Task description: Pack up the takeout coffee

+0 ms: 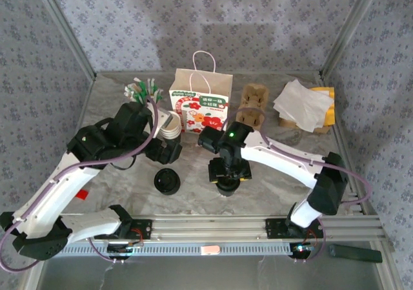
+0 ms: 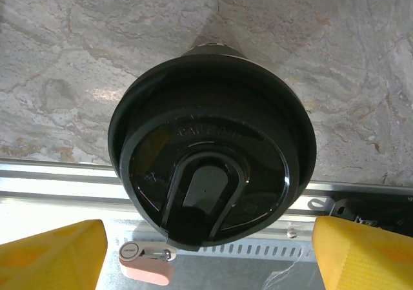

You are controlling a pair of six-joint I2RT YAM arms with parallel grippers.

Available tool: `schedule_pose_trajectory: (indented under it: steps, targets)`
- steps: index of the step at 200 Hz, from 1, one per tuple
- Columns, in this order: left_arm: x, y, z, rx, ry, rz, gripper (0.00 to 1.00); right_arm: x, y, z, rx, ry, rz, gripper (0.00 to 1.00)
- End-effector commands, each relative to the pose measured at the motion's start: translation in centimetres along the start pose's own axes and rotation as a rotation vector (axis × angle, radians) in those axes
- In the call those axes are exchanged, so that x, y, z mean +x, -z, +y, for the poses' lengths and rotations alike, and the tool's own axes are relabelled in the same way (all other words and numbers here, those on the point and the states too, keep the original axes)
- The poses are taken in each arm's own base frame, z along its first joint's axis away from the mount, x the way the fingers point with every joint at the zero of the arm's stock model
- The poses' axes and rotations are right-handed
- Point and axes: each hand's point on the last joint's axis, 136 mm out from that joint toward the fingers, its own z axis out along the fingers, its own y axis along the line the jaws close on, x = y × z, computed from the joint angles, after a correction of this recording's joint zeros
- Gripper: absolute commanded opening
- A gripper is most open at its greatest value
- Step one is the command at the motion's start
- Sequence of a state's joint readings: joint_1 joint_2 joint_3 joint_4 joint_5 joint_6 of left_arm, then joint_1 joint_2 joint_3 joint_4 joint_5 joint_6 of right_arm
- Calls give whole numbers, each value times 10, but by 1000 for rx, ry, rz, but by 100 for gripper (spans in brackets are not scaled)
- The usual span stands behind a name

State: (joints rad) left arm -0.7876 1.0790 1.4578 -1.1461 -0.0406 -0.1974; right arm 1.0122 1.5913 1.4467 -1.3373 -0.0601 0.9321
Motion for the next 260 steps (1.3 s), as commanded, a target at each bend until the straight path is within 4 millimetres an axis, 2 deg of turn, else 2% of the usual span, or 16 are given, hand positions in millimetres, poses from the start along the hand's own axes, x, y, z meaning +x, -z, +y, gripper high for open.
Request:
schedule_pose_trajectory:
  steps: [1, 98, 196, 260]
  targets:
    - [0, -5, 1, -15, -30, -10, 100, 1, 5, -4, 35, -59, 13, 84]
    - [5, -9, 3, -16, -53, -22, 100, -8, -3, -10, 80, -112, 14, 85]
    - [6, -12, 4, -19, -63, -18, 100, -20, -4, 4, 51, -106, -4, 84]
    - [6, -12, 4, -19, -67, -17, 100, -20, -11, -1, 76, -112, 3, 81]
